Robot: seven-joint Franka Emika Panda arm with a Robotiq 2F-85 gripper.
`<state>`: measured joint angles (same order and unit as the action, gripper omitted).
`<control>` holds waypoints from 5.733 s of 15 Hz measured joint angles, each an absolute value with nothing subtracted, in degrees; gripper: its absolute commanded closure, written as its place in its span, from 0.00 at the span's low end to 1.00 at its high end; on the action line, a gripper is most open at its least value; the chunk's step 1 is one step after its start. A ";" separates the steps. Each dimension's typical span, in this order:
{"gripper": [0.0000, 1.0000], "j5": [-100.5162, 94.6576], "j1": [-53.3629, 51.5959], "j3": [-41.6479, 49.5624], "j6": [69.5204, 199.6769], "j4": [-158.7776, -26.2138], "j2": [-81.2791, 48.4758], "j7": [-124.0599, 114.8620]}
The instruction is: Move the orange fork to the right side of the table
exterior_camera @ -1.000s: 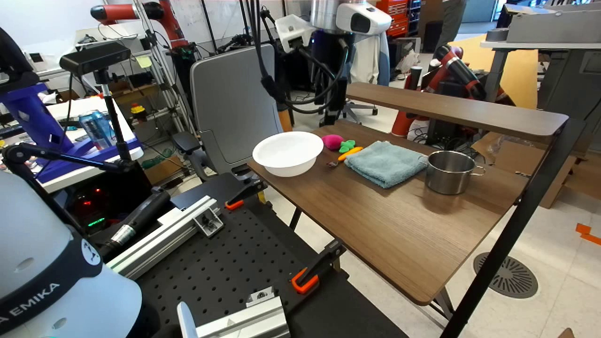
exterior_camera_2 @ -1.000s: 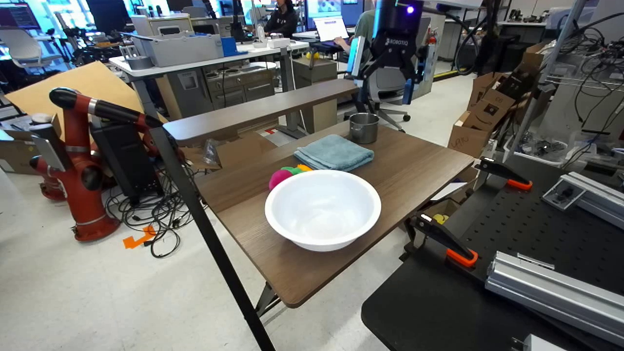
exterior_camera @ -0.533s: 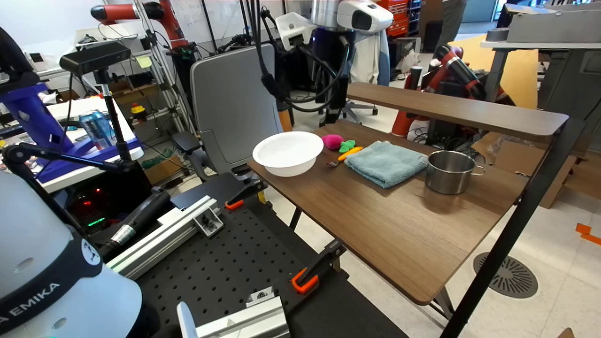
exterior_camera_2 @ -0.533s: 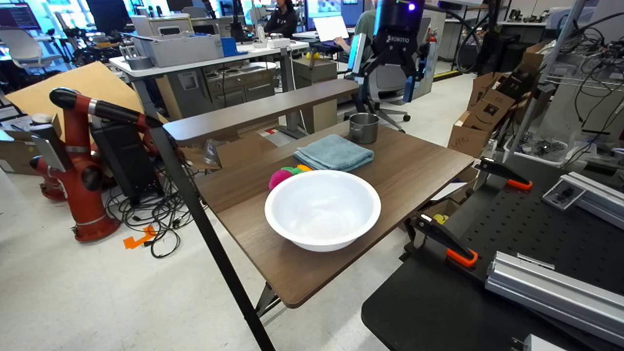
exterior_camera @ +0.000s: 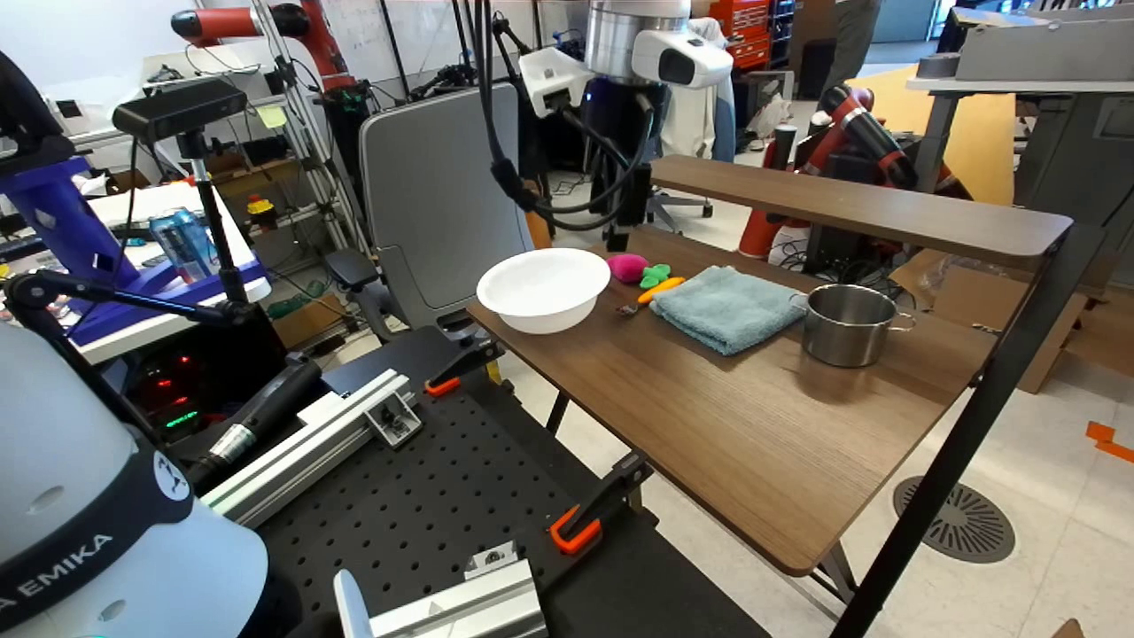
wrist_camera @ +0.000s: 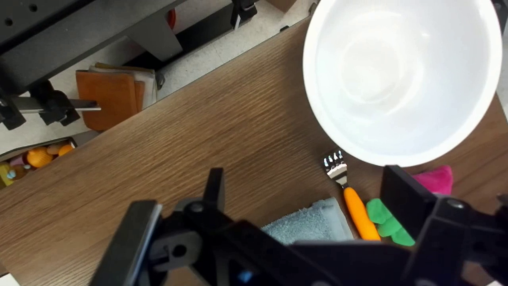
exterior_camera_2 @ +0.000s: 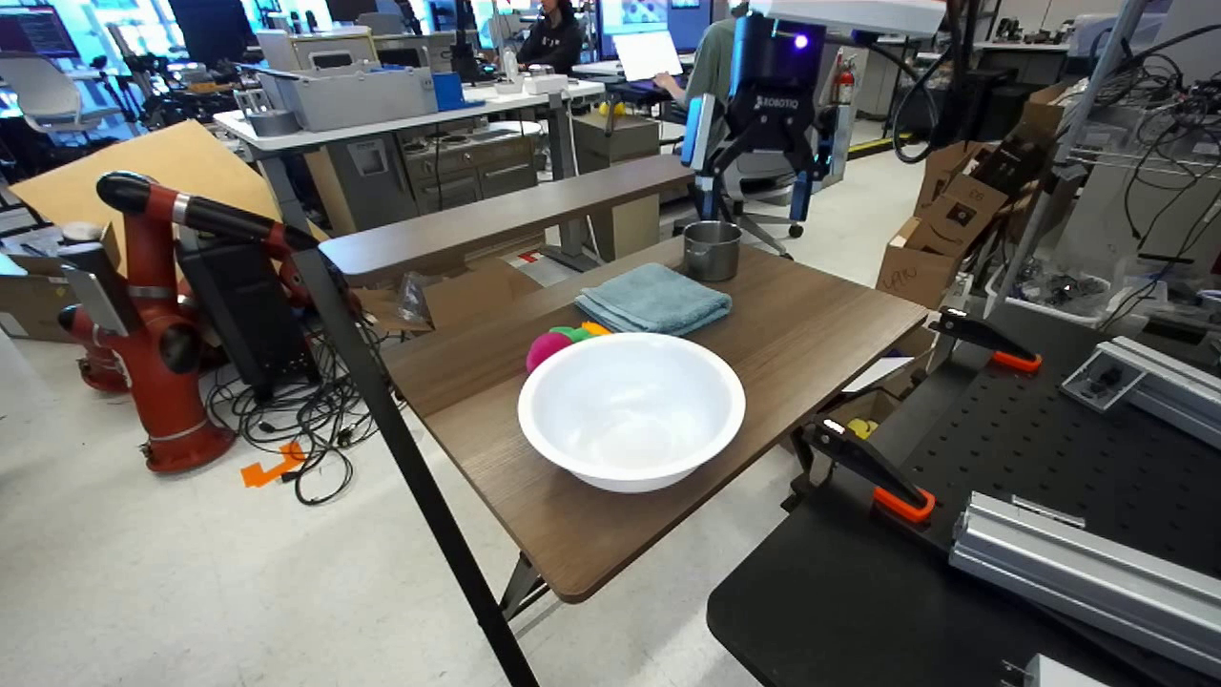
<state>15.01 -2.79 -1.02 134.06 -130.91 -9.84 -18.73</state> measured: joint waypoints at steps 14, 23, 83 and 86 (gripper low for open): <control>0.00 14.59 -4.87 -0.87 142.03 -124.70 -23.47 -24.49; 0.00 14.59 -8.33 -0.02 142.03 -113.39 -35.12 -31.27; 0.94 6.12 -13.62 3.46 141.58 -110.27 -30.73 -38.25; 0.94 7.23 -10.76 4.47 141.78 -114.13 -28.46 -38.97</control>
<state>7.23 -10.76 4.47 141.78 -114.13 -28.46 -38.97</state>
